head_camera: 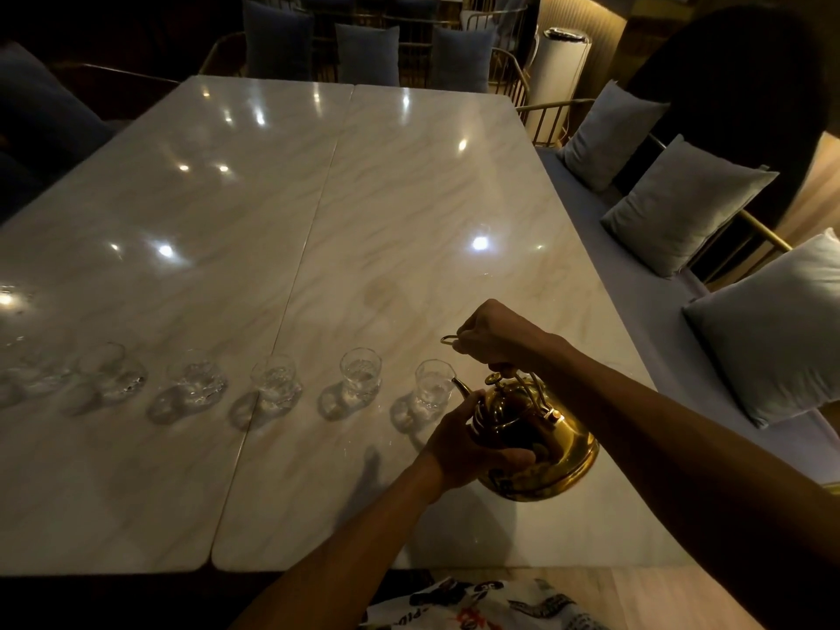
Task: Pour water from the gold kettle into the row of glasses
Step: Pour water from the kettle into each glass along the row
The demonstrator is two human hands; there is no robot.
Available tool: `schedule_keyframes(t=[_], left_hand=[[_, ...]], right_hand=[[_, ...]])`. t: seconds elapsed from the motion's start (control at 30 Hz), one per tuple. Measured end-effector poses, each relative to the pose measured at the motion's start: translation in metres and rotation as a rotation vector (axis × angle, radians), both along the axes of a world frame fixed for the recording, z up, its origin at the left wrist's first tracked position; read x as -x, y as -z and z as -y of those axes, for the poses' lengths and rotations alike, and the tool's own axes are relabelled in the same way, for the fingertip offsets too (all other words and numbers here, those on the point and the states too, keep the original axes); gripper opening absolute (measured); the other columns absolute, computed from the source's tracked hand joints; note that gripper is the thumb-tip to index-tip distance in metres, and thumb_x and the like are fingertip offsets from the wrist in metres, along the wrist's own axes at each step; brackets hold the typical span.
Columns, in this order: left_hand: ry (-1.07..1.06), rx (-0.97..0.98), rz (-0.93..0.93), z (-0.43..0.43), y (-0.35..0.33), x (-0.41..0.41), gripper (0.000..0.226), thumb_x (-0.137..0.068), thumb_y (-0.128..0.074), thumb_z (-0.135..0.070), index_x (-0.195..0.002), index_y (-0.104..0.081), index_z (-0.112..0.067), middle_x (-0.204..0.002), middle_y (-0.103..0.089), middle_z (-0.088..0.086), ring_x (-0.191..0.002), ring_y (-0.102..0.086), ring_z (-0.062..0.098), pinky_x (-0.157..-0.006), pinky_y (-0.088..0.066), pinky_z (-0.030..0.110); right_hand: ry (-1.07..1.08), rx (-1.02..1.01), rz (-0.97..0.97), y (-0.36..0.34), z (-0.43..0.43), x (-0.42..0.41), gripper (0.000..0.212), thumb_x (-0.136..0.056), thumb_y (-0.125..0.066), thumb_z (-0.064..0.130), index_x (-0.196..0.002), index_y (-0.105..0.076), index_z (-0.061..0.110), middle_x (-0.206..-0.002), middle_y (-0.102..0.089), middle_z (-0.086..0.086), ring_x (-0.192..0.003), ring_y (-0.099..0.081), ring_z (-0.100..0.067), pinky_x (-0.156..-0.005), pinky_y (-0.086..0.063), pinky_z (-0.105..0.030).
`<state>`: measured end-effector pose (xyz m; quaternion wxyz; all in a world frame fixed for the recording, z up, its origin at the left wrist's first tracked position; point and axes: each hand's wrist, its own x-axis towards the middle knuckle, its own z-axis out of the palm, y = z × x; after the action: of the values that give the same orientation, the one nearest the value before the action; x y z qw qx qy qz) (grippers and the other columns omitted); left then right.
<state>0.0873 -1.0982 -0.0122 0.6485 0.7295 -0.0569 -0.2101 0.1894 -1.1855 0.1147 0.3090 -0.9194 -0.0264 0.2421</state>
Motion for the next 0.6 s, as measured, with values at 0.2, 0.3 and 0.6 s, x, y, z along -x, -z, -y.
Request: schedule_keyframes(t=[0.2, 0.3, 0.6], left_hand=[[0.007, -0.011, 0.005, 0.002, -0.011, 0.006, 0.089, -0.065, -0.087, -0.039, -0.143, -0.050, -0.018, -0.119, -0.065, -0.019, -0.103, -0.062, -0.018, -0.083, -0.054, 0.008], [0.019, -0.028, -0.006, 0.002, -0.015, 0.010, 0.087, -0.059, -0.085, -0.046, -0.137, -0.053, -0.026, -0.112, -0.069, -0.026, -0.102, -0.062, -0.019, -0.082, -0.053, 0.007], [0.070, -0.142, 0.018, -0.010, -0.021, 0.013, 0.116, -0.045, -0.090, -0.064, -0.146, -0.046, -0.025, -0.137, -0.063, -0.005, -0.132, -0.057, 0.021, -0.111, -0.049, 0.050]], right_hand=[[-0.003, 0.014, 0.013, -0.005, 0.005, 0.006, 0.032, -0.088, -0.059, 0.014, -0.091, -0.064, -0.017, -0.066, -0.049, -0.012, -0.046, -0.044, -0.018, -0.043, -0.034, -0.026], [-0.007, 0.011, 0.034, -0.010, 0.006, 0.012, 0.030, -0.089, -0.057, 0.011, -0.088, -0.064, -0.018, -0.064, -0.046, -0.012, -0.041, -0.039, -0.014, -0.039, -0.030, -0.022], [0.043, -0.063, 0.089, -0.013, 0.005, 0.030, 0.031, -0.091, -0.059, 0.016, -0.115, -0.066, -0.002, -0.081, -0.068, -0.013, -0.051, -0.049, -0.012, -0.045, -0.036, -0.020]])
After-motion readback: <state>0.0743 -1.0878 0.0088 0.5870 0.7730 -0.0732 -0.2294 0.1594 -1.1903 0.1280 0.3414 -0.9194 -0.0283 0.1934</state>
